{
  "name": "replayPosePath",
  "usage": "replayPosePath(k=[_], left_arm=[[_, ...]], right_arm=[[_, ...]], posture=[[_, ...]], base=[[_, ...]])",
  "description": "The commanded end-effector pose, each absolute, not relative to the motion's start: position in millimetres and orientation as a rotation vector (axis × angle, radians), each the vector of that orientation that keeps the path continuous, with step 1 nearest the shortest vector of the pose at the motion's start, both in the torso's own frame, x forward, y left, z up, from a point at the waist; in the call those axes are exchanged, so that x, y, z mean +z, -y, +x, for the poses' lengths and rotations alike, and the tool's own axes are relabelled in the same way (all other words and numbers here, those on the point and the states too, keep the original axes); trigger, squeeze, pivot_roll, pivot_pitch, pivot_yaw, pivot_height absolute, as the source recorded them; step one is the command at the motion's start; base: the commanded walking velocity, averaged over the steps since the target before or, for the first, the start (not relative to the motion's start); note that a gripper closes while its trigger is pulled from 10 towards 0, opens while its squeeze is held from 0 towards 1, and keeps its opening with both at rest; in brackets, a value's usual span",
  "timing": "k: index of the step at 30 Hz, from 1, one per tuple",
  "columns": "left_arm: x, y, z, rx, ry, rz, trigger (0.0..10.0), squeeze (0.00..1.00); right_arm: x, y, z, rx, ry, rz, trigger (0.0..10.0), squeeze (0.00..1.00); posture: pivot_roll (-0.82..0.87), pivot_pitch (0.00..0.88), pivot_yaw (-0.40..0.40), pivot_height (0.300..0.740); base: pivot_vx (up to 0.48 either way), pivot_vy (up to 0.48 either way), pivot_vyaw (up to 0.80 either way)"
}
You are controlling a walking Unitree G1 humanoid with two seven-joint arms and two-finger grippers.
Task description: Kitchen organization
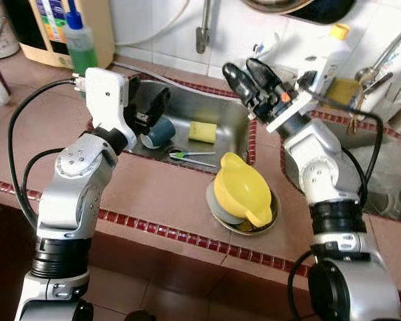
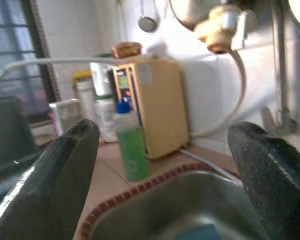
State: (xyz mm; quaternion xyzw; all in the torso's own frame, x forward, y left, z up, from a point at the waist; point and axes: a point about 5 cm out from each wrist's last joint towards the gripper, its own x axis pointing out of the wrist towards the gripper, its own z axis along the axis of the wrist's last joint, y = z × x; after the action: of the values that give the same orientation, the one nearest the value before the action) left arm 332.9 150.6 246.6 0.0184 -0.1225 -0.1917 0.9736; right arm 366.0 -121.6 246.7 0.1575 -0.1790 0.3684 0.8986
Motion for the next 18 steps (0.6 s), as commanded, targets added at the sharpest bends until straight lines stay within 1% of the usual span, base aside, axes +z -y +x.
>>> replayPosePath(k=[1,2,3,5,8,11,16,18], left_arm=[[241,-152,333,-0.370,0.241,0.047,10.0,0.00],[238,-153,334,-0.354,0.245,0.072,10.0,0.00],[237,-153,334,-0.348,0.250,0.083,10.0,0.00],[230,-155,335,-0.338,0.234,0.070,10.0,0.00],[229,-155,335,-0.331,0.249,0.080,10.0,0.00],[219,-150,335,-0.338,0.234,0.065,10.0,0.00],[210,-147,334,-0.348,0.220,0.073,10.0,0.00],[203,-144,330,-0.361,0.202,0.066,10.0,0.00]], right_arm=[[245,129,364,0.671,0.391,0.263,10.0,0.00],[239,132,363,0.611,0.395,0.238,10.0,0.00],[237,133,363,0.594,0.399,0.228,10.0,0.00],[227,137,359,0.511,0.406,0.211,10.0,0.00],[221,138,356,0.492,0.401,0.205,10.0,0.00],[205,139,344,0.461,0.395,0.170,10.0,0.00],[199,141,335,0.441,0.391,0.197,10.0,0.00],[194,143,327,0.443,0.387,0.205,10.0,0.00]], posture=[[0.15,0.000,-0.065,0.740],[0.15,0.000,-0.065,0.740],[0.15,0.000,-0.065,0.740],[0.14,0.000,-0.055,0.740],[0.14,0.000,-0.055,0.740],[0.11,0.000,-0.039,0.740],[0.09,0.000,-0.034,0.740],[0.09,0.000,-0.031,0.740]], base=[[0.000,0.000,0.00],[0.000,0.000,0.00],[0.000,0.000,0.00],[0.000,0.000,0.00],[0.000,0.000,0.00],[0.000,0.000,0.00],[0.000,0.000,0.00],[0.000,0.000,0.00]])
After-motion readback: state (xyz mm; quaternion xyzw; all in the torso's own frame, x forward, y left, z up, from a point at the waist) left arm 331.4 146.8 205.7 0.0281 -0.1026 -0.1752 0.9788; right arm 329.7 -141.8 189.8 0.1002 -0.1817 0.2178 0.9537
